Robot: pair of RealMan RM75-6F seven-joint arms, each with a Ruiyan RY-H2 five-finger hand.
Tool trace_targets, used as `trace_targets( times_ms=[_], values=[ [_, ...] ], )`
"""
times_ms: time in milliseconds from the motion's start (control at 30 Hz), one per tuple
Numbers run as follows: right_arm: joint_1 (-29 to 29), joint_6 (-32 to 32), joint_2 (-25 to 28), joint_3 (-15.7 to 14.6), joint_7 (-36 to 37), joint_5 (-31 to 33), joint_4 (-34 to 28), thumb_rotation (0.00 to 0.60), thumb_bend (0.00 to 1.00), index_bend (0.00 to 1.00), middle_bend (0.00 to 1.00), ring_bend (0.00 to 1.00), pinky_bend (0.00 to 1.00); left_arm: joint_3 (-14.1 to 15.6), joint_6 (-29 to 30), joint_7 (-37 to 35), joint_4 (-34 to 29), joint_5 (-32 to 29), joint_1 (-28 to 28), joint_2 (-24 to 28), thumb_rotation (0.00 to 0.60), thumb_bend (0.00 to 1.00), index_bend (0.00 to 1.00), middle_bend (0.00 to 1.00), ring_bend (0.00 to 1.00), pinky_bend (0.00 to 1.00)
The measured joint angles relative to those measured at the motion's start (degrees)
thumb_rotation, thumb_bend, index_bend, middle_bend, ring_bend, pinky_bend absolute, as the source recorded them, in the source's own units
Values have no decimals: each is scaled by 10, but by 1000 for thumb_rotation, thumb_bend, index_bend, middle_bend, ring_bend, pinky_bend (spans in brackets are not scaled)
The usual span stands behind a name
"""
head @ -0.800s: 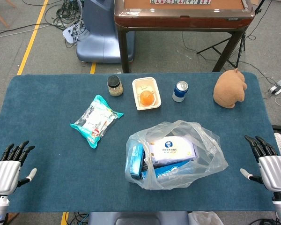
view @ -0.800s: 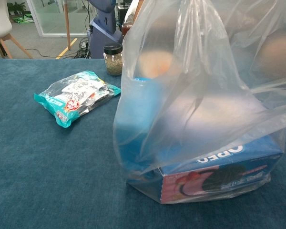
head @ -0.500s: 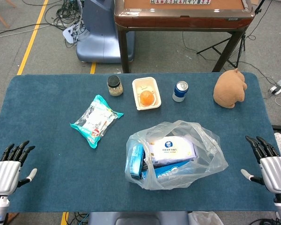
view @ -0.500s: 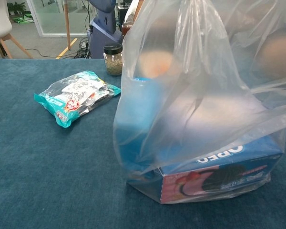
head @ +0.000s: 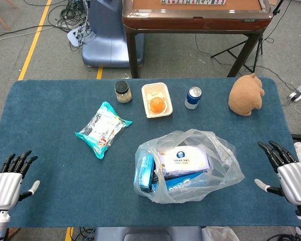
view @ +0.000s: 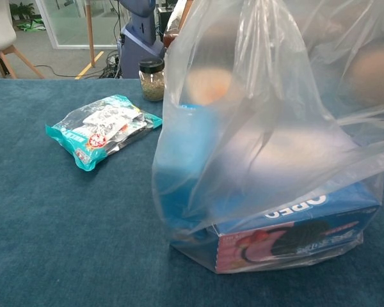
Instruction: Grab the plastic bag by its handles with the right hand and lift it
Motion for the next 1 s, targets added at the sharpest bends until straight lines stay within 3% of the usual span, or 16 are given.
trace_targets(
  times_ms=[467,1000],
  values=[
    [99,-123,101,-15,126,-75,-57,564,0,55,172,68,197,1,13,9,-13,1,9,8,600,246,192,103,158,71],
    [123,-140,130,-19,44,-121,-106,560,0,62,178,69,184,1,16,10,-16,3,12,9,600,246,192,103,158,71]
  ],
)
